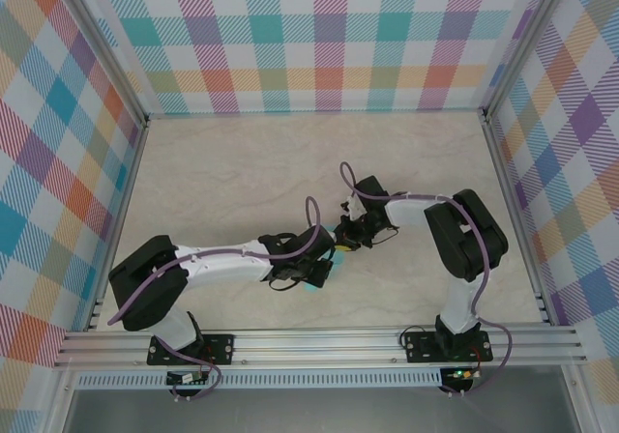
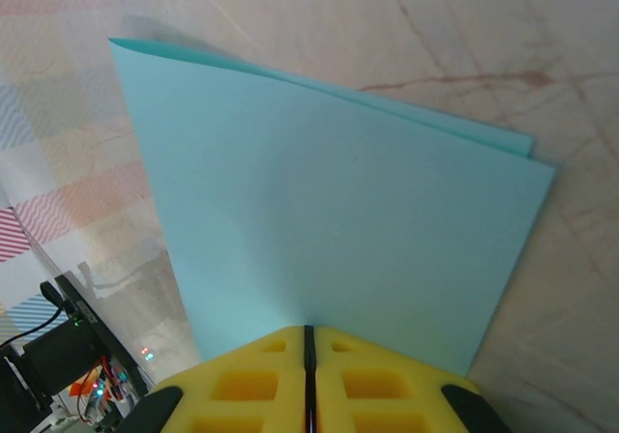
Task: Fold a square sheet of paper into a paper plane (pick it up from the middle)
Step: Perform the third fold on the triangle at the bottom-center of the table.
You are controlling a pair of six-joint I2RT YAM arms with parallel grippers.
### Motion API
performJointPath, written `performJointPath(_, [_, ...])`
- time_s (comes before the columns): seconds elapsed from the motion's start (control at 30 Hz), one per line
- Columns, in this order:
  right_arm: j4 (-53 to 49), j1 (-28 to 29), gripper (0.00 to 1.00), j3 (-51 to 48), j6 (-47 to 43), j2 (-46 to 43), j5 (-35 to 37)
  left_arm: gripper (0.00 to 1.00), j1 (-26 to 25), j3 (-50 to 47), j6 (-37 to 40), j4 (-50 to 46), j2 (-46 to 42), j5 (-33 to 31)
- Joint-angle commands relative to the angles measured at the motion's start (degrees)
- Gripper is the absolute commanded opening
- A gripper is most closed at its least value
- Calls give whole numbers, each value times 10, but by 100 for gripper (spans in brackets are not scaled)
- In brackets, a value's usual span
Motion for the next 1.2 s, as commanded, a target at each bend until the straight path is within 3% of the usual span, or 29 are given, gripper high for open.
performJointPath(0.0, [-28, 8, 9, 5, -30, 25, 38, 0, 19, -5, 12, 7, -8, 19])
performJointPath(0.37, [-32, 8, 9, 8, -31, 33, 50, 0, 53, 8, 30, -13, 20, 20])
performJointPath(1.17, [-38, 9, 10, 6, -24, 25, 56, 0, 60, 35, 48, -24, 53, -24])
